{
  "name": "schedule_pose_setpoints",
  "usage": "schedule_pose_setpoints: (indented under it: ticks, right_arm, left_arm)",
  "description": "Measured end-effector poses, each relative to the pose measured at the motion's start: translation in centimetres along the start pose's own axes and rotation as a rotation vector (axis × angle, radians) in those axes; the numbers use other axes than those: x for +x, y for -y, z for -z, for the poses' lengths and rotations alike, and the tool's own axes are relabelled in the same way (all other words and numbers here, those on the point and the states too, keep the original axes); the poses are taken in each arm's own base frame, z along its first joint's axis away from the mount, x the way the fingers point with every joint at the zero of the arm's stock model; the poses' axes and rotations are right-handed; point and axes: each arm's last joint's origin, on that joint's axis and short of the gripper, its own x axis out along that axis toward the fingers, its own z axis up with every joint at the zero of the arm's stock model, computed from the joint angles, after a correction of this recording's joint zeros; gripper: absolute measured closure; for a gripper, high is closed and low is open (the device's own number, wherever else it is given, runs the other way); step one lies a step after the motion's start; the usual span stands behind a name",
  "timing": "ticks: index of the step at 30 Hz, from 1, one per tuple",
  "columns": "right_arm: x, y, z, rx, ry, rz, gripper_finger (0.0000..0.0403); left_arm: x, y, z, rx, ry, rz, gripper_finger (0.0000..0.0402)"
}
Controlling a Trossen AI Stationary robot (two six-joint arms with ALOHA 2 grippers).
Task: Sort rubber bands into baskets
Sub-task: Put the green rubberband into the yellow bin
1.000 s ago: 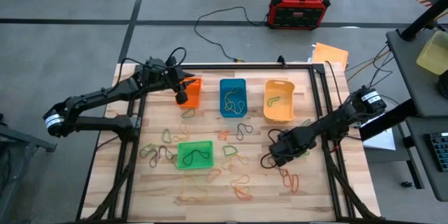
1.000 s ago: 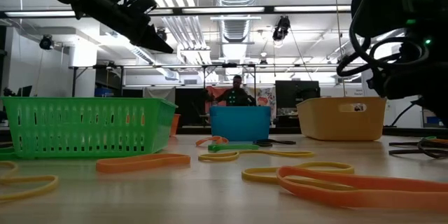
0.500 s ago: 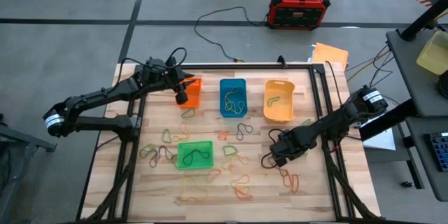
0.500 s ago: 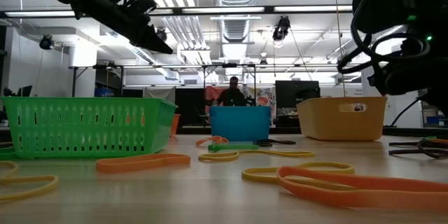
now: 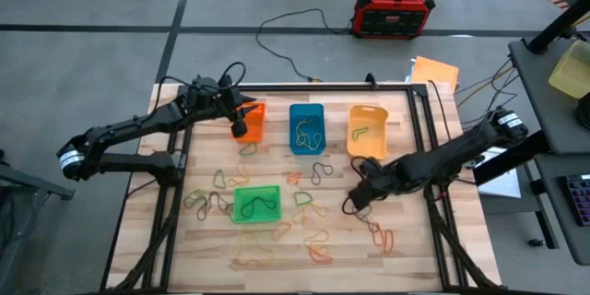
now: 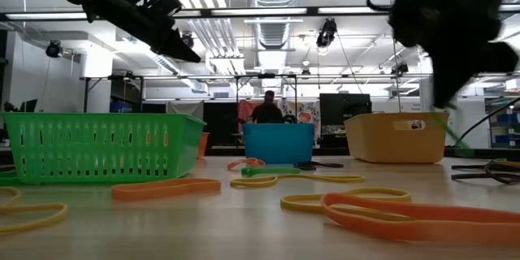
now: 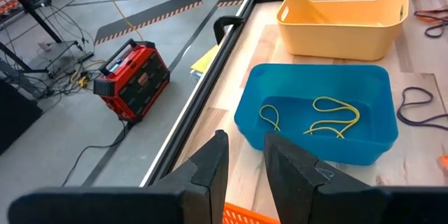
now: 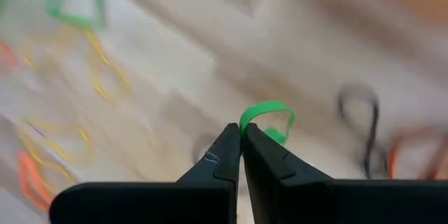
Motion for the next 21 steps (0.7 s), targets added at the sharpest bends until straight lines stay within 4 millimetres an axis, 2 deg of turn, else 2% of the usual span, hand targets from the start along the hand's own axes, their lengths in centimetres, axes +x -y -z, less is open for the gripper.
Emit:
schedule_pose_setpoints:
  ticks: [8, 12, 16, 21]
  right_arm:
    - [-2.7, -1.2, -3.9, -0.168, 0.310, 0.020, 0.0394]
    - [-3.5, -1.1, -6.2, -0.233, 0.408, 0.084, 0.0394]
    - [-3.3, 0.2, -8.4, -0.255, 0.451, 0.188, 0.0394]
    - [-2.3, 3.2, -10.8, -0.192, 0.421, 0.321, 0.0394]
  left_arm:
    - [0.0, 0.0, 0.0, -0.009, 0.000, 0.000, 0.0324]
    - [0.0, 0.0, 0.0, -0.021, 0.000, 0.000, 0.0324]
    - [0.0, 0.0, 0.0, -0.055, -0.003, 0.001, 0.0324]
    - [0.0, 0.0, 0.0, -0.081, -0.003, 0.001, 0.0324]
